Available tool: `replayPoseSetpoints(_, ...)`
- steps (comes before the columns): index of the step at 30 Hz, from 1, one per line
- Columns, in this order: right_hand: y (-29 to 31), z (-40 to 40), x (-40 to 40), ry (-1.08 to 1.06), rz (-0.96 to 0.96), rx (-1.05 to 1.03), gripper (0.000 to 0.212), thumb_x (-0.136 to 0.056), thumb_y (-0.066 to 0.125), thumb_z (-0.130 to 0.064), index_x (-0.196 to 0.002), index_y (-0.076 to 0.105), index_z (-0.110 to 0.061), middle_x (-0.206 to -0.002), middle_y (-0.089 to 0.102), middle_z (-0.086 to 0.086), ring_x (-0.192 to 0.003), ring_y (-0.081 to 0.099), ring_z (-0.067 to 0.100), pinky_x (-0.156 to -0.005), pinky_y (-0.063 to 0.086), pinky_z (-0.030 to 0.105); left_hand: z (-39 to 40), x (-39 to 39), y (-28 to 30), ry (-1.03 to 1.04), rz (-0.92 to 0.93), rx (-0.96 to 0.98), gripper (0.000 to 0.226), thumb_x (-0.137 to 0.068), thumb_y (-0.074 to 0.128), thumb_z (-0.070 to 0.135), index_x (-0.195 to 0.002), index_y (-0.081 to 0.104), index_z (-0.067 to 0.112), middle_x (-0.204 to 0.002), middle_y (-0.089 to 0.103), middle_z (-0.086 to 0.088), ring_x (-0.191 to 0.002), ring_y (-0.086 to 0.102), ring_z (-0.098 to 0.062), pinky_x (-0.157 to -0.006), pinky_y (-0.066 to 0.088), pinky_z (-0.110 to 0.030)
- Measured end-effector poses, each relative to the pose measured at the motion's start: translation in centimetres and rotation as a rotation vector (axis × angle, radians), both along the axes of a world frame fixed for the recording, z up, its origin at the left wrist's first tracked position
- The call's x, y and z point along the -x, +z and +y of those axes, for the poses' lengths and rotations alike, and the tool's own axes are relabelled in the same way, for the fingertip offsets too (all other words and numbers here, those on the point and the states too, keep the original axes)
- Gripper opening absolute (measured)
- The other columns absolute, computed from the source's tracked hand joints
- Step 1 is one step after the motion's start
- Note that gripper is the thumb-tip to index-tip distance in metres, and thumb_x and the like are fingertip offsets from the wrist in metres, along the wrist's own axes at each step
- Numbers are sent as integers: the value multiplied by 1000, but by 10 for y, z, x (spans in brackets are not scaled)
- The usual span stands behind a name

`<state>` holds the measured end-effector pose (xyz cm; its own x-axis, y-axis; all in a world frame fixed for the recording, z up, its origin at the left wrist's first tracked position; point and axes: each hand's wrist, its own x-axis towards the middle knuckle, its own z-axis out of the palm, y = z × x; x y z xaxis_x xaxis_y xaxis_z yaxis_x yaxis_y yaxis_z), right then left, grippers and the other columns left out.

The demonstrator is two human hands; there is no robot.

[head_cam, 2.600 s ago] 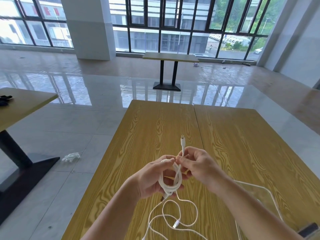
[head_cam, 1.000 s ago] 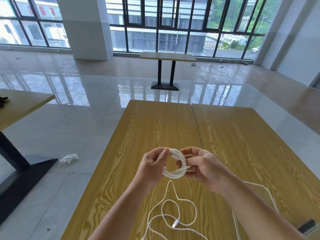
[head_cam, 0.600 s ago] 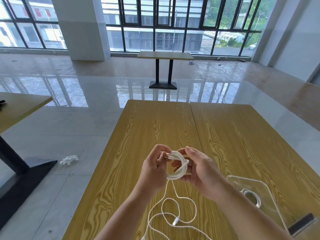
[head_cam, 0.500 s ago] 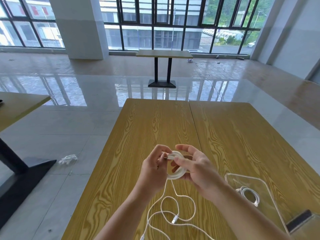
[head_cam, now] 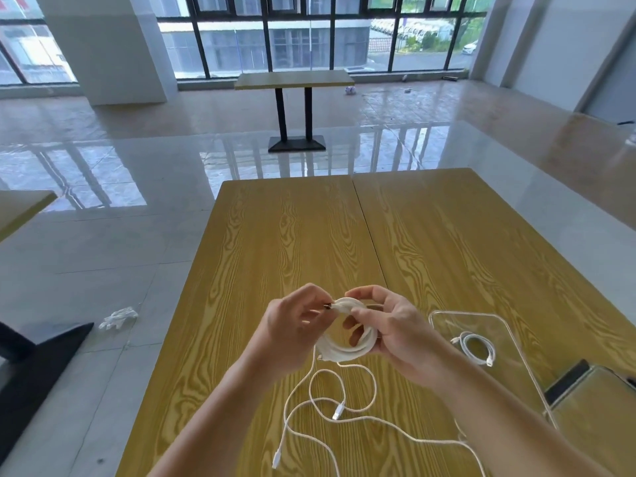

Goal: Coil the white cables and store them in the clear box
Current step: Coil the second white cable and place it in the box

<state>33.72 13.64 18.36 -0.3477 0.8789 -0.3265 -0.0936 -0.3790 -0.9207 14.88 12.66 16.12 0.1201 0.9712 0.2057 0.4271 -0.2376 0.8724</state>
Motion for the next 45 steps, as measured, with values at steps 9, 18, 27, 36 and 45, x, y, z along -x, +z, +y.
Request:
replayPoseSetpoints(9, -26, -11, -39, -153, -199, -51, 10, -99, 58, -10, -105, 66, -12, -75, 64, 6, -69, 65, 18, -75, 61, 42, 14, -36, -19, -69, -110, 200, 8, -90, 70, 9, -85, 65, 13, -100, 77, 5, -85, 75, -11, -71, 59, -26)
replayPoseSetpoints(18, -52, -28, -111, -309, -120, 156, 18, -94, 64, -4, -111, 64, -10, -96, 74, 17, -86, 74, 30, -80, 62, 48, 22, -102, -51, -108, -75, 369, 5, -86, 75, 17, -87, 70, 17, -84, 77, 4, -79, 73, -11, -69, 57, -24)
replayPoseSetpoints(27, -80, -21, -170, -432, -71, 248, 16, -94, 61, -1, -110, 65, -5, -90, 75, 14, -83, 75, 27, -72, 62, 39, 38, -173, -67, -102, -148, 618, 14, -87, 75, 23, -98, 68, 20, -93, 77, -2, -83, 72, -19, -76, 59, -37)
replayPoseSetpoints(36, -118, -11, -214, -576, 57, 353, 17, -94, 62, -2, -110, 65, -5, -106, 72, 24, -86, 73, 29, -72, 62, 40, 35, -220, -87, 18, -278, 801, 24, -91, 70, 25, -114, 62, 23, -100, 78, -1, -90, 74, -16, -84, 59, -33)
replayPoseSetpoints(45, -151, 4, -233, -747, 128, 419, 23, -94, 60, 2, -114, 61, -9, -106, 68, 16, -87, 70, 24, -71, 59, 38, 11, -248, -112, 214, -243, 955, 17, -95, 65, 20, -102, 67, 5, -82, 74, -7, -69, 69, -13, -68, 59, -26)
